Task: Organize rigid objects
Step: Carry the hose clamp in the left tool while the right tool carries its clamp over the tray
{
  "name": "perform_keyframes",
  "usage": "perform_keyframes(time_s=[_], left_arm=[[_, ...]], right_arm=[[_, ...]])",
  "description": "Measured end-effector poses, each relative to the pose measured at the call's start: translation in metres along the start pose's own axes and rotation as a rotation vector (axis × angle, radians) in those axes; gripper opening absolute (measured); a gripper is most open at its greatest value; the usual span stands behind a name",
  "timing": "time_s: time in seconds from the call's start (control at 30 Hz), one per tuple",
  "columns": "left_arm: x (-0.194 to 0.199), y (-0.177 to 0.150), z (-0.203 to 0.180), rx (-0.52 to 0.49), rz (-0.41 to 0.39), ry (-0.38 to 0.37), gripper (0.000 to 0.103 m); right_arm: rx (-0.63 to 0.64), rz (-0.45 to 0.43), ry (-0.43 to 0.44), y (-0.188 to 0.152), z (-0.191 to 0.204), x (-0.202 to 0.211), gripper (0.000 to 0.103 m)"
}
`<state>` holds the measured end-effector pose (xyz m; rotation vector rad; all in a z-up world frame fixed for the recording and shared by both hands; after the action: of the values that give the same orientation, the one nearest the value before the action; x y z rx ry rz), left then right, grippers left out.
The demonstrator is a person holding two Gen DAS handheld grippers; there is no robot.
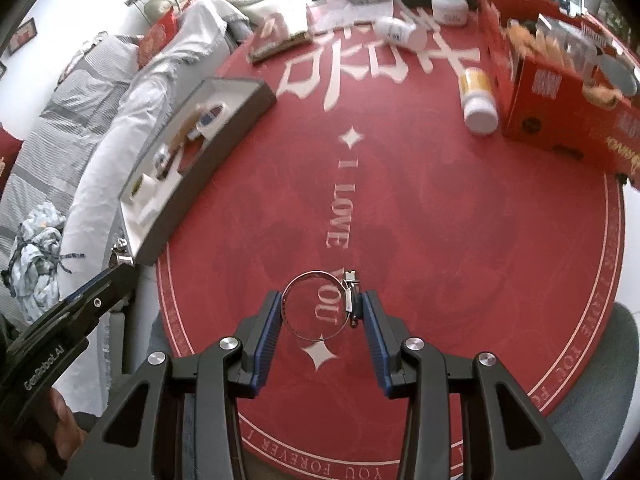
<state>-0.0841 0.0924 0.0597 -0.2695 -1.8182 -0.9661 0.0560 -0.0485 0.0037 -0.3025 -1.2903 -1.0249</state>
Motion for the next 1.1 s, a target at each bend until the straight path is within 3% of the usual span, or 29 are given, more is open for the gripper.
perform_keyframes(time_s=[0.23, 0.47, 0.63, 0.9, 1.1], left_arm=[[0.049, 0.041, -0.001, 0.027, -0.093, -0.007, 0.037], [0.111, 0.101, 0.015, 0.054, -0.231, 0.055, 0.037], [0.137, 0.13, 0.036, 0.08, -0.322, 0.135, 0.037], [0.094, 0.155, 0.078, 0.166, -0.275, 0.238, 0.037], [0.022, 0.161, 0.101, 0.22, -0.17, 0.289, 0.037]], right_arm=[[0.02, -0.109, 0.06, 0.029, 0.018, 0.042, 0.042], [0.058, -0.261, 0.115, 0.078, 0.044, 0.097, 0.042], [0.104, -0.321, 0.144, 0.117, 0.071, 0.12, 0.042], [0.212, -0.356, 0.164, 0.178, 0.129, 0.131, 0.042], [0.29, -0.254, 0.122, 0.207, 0.172, 0.07, 0.042]])
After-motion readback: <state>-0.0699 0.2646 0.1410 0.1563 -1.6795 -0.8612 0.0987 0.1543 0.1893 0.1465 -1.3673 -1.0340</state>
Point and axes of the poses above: each gripper's, at about its wrist camera, not at the fingertips, and x roughly against the way its jaws point, z to its left, y to its top, the point moved 1 cm from there along -x, roughly the way its jaws point, and after that the axes turned 3 degrees about -y, right-handed, at the moved point
